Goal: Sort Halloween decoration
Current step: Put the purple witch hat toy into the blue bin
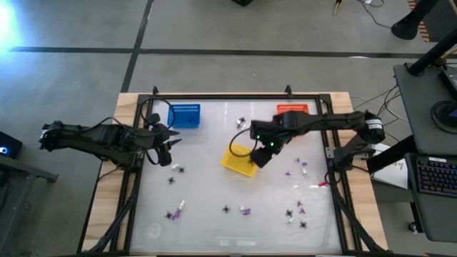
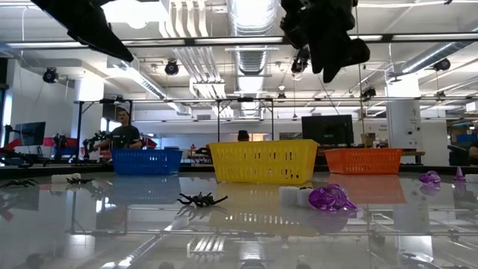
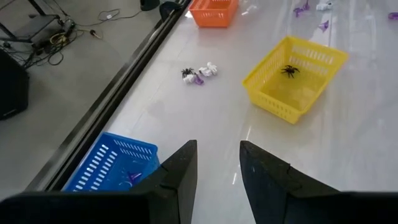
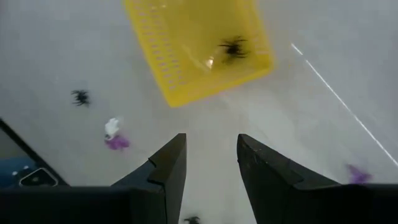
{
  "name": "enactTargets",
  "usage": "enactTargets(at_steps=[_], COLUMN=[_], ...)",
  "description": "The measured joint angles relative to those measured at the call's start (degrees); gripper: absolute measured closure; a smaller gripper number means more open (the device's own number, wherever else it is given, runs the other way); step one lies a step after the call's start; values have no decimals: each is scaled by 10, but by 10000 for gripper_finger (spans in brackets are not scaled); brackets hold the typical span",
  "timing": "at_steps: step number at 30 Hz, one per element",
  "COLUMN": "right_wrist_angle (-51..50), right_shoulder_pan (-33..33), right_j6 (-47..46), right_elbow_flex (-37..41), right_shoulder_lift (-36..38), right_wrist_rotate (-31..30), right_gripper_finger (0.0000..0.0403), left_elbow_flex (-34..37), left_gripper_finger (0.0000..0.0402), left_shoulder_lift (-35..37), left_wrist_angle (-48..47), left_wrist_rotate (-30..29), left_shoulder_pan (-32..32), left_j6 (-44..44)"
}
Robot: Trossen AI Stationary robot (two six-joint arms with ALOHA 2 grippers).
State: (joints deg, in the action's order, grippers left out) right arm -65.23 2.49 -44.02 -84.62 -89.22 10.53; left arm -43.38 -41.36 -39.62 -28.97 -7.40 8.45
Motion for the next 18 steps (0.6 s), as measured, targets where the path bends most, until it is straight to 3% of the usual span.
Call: enactTargets(at_steps=[13,18], right_wrist_angle=[77,117], right_shoulder_pan=[-75,-99], right_j6=[-98,-105], right_elbow_flex=[-4,-5], right_shoulder_lift=[-52,-54], right_wrist_rotate=[0,0], right_gripper_finger=[259,257], left_elbow_flex=[0,0], left_gripper_finger=[298,298], left_shoulder_lift=[-2,0], left_wrist_angle=[1,-6], left_wrist_rotate=[3,115], left_shoulder_pan=[0,0], left_j6=[-2,33])
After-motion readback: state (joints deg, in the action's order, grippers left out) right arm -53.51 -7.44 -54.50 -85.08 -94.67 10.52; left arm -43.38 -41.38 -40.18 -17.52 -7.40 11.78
